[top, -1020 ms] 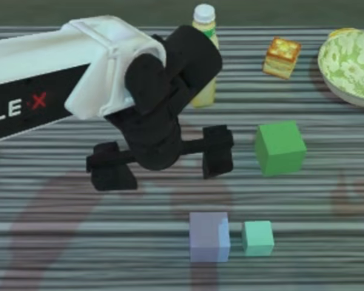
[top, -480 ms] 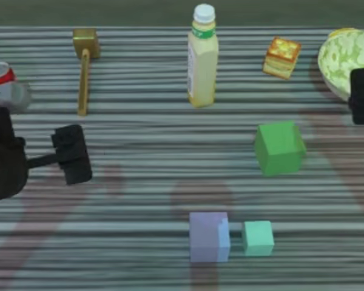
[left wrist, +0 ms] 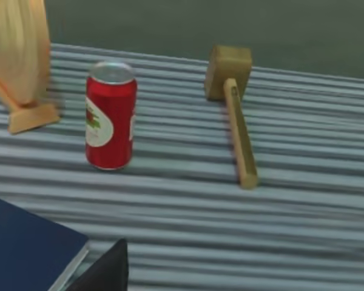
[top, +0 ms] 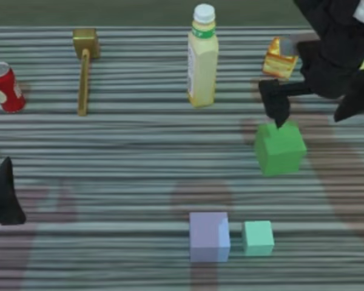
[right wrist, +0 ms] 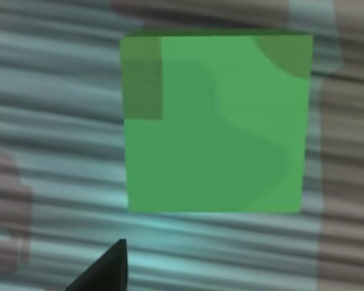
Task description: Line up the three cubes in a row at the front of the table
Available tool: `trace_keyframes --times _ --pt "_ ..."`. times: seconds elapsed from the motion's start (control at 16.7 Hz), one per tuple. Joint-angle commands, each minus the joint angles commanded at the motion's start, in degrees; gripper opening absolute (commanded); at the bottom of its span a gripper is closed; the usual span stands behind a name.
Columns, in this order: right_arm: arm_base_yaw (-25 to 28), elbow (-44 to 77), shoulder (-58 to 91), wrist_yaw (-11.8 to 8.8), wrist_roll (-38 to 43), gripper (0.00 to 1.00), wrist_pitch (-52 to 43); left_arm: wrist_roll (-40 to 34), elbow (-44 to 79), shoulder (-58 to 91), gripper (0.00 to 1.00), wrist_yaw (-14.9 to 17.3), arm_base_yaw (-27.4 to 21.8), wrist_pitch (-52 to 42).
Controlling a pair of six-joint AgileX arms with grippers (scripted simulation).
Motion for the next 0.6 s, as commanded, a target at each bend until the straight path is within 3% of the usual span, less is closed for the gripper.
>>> trace_keyframes --times 0.3,0.6 --pt "2.24 12.01 11.47 -0.07 1.42 1.00 -6.15 7.41 -8.50 -13.11 1.00 0.38 5.35 8.17" --pt "2.42 12.96 12.43 -0.08 1.54 1.00 -6.61 8.05 -9.17 -14.15 1.00 0.41 5.77 8.89"
